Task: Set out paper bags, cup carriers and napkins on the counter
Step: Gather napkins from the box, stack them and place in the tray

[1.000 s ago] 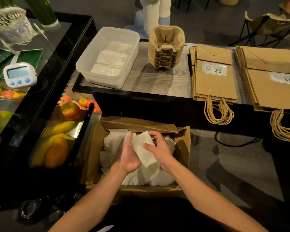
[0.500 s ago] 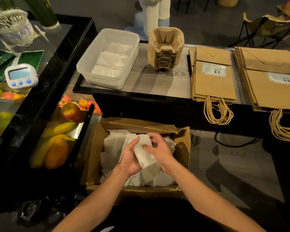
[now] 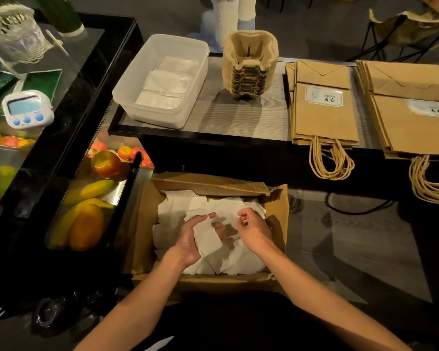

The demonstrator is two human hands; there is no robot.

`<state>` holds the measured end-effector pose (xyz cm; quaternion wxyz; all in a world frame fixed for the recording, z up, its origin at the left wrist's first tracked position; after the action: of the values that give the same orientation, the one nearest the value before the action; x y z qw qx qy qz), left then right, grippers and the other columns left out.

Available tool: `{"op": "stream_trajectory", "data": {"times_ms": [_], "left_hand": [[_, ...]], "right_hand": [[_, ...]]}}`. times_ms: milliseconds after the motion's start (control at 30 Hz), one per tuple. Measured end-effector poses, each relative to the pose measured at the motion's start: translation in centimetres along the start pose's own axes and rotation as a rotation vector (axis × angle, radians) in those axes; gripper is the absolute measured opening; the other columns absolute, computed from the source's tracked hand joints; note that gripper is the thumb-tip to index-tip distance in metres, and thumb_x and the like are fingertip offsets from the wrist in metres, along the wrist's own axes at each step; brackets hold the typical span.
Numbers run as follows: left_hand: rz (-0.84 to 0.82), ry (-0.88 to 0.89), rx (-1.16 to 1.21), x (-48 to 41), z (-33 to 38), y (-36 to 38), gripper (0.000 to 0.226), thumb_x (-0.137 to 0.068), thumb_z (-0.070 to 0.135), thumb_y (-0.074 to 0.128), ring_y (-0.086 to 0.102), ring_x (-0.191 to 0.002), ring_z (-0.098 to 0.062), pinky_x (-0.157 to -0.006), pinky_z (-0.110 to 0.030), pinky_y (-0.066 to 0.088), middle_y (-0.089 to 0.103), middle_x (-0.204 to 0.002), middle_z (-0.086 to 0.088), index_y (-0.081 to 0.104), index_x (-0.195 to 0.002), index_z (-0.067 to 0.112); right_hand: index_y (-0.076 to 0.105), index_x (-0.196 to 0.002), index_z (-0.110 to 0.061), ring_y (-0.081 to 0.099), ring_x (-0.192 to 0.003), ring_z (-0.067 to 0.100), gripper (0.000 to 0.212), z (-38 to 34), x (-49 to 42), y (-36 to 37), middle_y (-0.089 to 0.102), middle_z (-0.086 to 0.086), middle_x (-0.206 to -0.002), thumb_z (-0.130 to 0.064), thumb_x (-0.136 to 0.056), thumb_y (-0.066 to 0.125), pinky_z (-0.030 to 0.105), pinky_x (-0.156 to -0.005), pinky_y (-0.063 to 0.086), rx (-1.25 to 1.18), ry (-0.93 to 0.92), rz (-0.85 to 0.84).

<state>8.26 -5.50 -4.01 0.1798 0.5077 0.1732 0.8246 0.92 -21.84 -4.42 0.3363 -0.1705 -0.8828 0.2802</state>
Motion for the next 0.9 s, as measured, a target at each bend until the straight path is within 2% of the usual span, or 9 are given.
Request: {"op": "stream_trajectory", "data": {"times_ms": [67,133,200,267,400,500,600,767,900], "left_hand": [[-0.003,-0.012,-0.024,-0.1,0.0,-1.3,0.066,-0.071,0.020,0.077,0.072,-0.093,-0.036,-0.106,-0.051,0.046,0.069,-0.097,-0.017,0.060,-0.134,0.009],[-0.048,-0.051,-0.075,0.1,0.2,-1.8,0.068,-0.068,0.016,0.078,0.074,-0.096,-0.036,-0.099,-0.048,0.051,0.070,-0.107,-0.019,0.059,-0.133,0.012],[-0.094,-0.084,-0.135,0.0,0.1,-2.0,0.071,-0.067,0.015,0.078,0.072,-0.105,-0.037,-0.103,-0.049,0.050,0.070,-0.115,-0.022,0.058,-0.134,0.011],[-0.069,-0.076,-0.152,-0.6,0.1,-2.2,0.061,-0.077,0.015,0.072,0.072,-0.103,-0.036,-0.108,-0.050,0.046,0.071,-0.109,-0.022,0.058,-0.136,0.007],[0.058,-0.038,-0.173,-1.3,0.1,-2.1,0.045,-0.093,0.015,0.055,0.069,-0.103,-0.036,-0.113,-0.052,0.044,0.068,-0.107,-0.022,0.058,-0.136,0.003],[0.101,-0.032,-0.140,-1.6,0.0,-2.3,0.040,-0.093,0.016,0.055,0.070,-0.095,-0.033,-0.097,-0.045,0.054,0.069,-0.099,-0.018,0.061,-0.131,0.004],[0.128,-0.042,-0.072,-1.5,0.1,-2.4,0.033,-0.095,0.016,0.053,0.064,-0.080,-0.027,-0.080,-0.038,0.050,0.064,-0.088,-0.015,0.058,-0.126,0.006],[0.142,-0.051,0.006,-1.6,0.4,-2.8,0.027,-0.097,0.014,0.050,0.058,-0.085,-0.027,-0.078,-0.034,0.046,0.059,-0.089,-0.015,0.055,-0.122,0.006],[0.143,-0.040,-0.001,-1.8,0.4,-3.0,0.023,-0.099,0.015,0.049,0.059,-0.085,-0.026,-0.078,-0.034,0.047,0.060,-0.089,-0.015,0.056,-0.120,0.006]], "right_hand": [[0.047,-0.137,-0.025,0.054,-0.123,0.020,0.040,1.0,-0.1,1.0,0.052,0.000,-0.138,-0.025,-0.100,0.060,0.036,-0.099,0.050,0.205,0.027,-0.101],[0.041,-0.144,-0.022,0.048,-0.132,0.026,0.054,1.7,-0.2,1.9,0.044,0.005,-0.146,-0.026,-0.096,0.066,0.043,-0.108,0.045,0.341,0.052,-0.158],[0.040,-0.145,-0.021,0.049,-0.132,0.027,0.058,2.0,-0.4,2.4,0.045,0.006,-0.147,-0.026,-0.094,0.068,0.045,-0.109,0.045,0.339,0.073,-0.154],[0.042,-0.143,-0.022,0.050,-0.130,0.025,0.053,1.8,-0.7,2.3,0.048,0.004,-0.143,-0.028,-0.096,0.066,0.041,-0.104,0.049,0.273,0.080,-0.092],[0.039,-0.145,-0.023,0.034,-0.140,0.029,0.055,0.5,-1.6,1.6,0.037,0.005,-0.150,-0.037,-0.097,0.063,0.044,-0.105,0.042,0.292,0.016,0.007],[0.037,-0.147,-0.020,0.034,-0.141,0.032,0.065,-0.3,-2.8,2.2,0.039,0.007,-0.151,-0.040,-0.094,0.067,0.048,-0.112,0.035,0.362,0.025,-0.072],[0.043,-0.144,-0.017,0.042,-0.137,0.031,0.068,-0.7,-3.5,2.9,0.050,0.009,-0.145,-0.043,-0.090,0.073,0.044,-0.113,0.032,0.468,0.003,-0.114],[0.056,-0.134,-0.016,0.043,-0.132,0.030,0.050,-0.8,-3.8,2.6,0.052,0.008,-0.139,-0.038,-0.092,0.070,0.041,-0.110,0.034,0.478,-0.055,-0.109],[0.057,-0.131,-0.016,0.049,-0.125,0.028,0.048,-0.3,-3.6,1.4,0.058,0.004,-0.129,-0.046,-0.094,0.064,0.042,-0.104,0.041,0.260,-0.020,-0.152]]}}
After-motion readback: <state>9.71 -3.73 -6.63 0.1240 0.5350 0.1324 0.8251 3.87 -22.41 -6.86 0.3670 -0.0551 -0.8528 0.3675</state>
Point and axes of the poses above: each hand's wrist, its own x-axis away from the middle knuckle, its own y-axis out of the palm, z = x × y, the point moved 2 cm from there along -x, towards the middle knuckle
